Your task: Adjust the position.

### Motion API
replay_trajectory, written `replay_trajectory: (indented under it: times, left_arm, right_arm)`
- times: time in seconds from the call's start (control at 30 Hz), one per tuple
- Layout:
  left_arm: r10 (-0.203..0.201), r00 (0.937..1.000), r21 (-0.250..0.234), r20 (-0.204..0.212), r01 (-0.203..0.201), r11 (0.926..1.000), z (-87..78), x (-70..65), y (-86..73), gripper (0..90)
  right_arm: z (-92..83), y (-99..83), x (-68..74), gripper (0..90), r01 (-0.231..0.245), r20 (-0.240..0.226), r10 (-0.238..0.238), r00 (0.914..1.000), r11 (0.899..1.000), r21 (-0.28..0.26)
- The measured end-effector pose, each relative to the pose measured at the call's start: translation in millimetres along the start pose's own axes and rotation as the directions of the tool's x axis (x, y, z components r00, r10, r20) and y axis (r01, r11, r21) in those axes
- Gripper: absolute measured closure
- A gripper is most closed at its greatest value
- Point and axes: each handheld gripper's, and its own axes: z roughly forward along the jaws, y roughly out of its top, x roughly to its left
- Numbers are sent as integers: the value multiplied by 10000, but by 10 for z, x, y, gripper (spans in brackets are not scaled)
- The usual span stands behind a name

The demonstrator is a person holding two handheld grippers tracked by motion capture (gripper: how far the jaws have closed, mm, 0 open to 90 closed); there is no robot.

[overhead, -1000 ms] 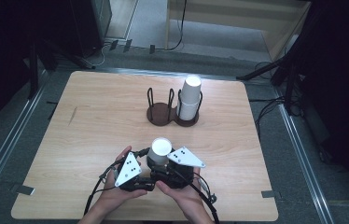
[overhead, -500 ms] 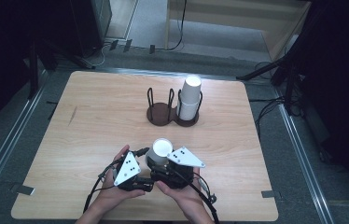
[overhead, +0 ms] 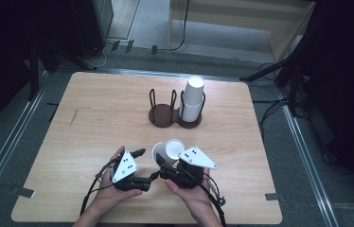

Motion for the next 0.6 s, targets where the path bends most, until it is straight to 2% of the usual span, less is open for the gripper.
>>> replay_trajectory:
  times: [0.27, 0.43, 0.6]
  left_arm:
    - [-317, 9992, -161, -260, 312, 9994, -153, 192, 7, 145]
    - [-582, 9982, -449, -143, 575, 9973, -256, 267, 69, 149]
    - [-631, 9979, -586, -150, 621, 9963, -307, 299, 99, 153]
  right_arm:
    - [-21, 23, -69, 311, 1, 229, 0, 9997, 10000, -75]
    - [-3, 4, -77, 312, 79, 328, -80, 9994, 10000, 8]
    - [32, -30, -74, 314, 197, 349, -202, 9992, 9997, 141]
